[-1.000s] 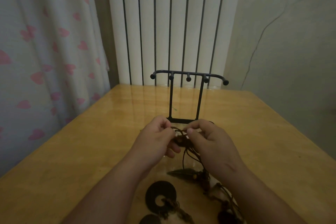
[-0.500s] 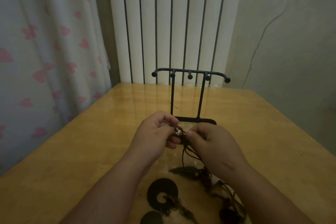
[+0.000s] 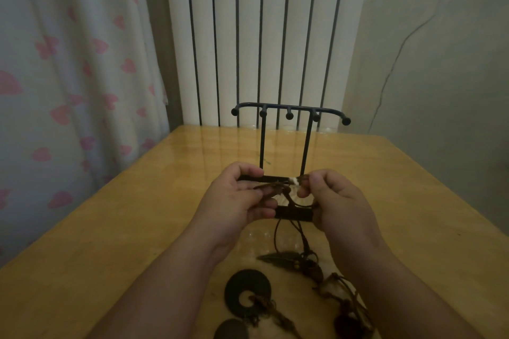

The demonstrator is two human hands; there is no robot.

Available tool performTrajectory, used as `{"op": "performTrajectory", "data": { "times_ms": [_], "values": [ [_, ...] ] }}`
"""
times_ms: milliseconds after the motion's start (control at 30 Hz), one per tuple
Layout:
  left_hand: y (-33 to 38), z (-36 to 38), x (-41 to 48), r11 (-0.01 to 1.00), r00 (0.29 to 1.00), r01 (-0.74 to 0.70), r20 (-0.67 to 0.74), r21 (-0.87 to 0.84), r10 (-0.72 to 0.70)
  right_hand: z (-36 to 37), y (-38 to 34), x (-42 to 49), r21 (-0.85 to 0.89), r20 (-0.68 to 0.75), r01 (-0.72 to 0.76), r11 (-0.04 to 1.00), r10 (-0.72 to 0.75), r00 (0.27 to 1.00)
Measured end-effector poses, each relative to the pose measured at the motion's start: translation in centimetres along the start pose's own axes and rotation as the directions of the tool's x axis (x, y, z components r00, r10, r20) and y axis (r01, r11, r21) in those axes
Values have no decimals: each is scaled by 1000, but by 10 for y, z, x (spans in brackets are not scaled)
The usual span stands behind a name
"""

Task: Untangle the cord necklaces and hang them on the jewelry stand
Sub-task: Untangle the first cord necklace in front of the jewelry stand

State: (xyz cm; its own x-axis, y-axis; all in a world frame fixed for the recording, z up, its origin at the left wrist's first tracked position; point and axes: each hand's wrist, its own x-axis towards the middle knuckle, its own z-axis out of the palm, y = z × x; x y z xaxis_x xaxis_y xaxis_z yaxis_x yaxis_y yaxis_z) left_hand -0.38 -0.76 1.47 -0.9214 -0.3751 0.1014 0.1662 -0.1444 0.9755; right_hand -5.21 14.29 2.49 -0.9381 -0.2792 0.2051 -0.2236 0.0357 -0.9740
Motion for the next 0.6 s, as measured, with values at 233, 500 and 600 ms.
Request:
{"op": "performTrajectory", "data": {
  "times_ms": [233,500,600],
  "values": [
    [-4,0,-1,993,999,5,41,122,-10,-3,-1,1,178,85,-132,975,118,989],
    [-5,2,-3,964,1000,-8,29,266,1,-3,1,1,-16,175,-17,1000,20,984],
    [-4,3,-4,975,997,11,68,220,-27,-1,-1,1,-63,192,-12,998,24,981]
  ]
}}
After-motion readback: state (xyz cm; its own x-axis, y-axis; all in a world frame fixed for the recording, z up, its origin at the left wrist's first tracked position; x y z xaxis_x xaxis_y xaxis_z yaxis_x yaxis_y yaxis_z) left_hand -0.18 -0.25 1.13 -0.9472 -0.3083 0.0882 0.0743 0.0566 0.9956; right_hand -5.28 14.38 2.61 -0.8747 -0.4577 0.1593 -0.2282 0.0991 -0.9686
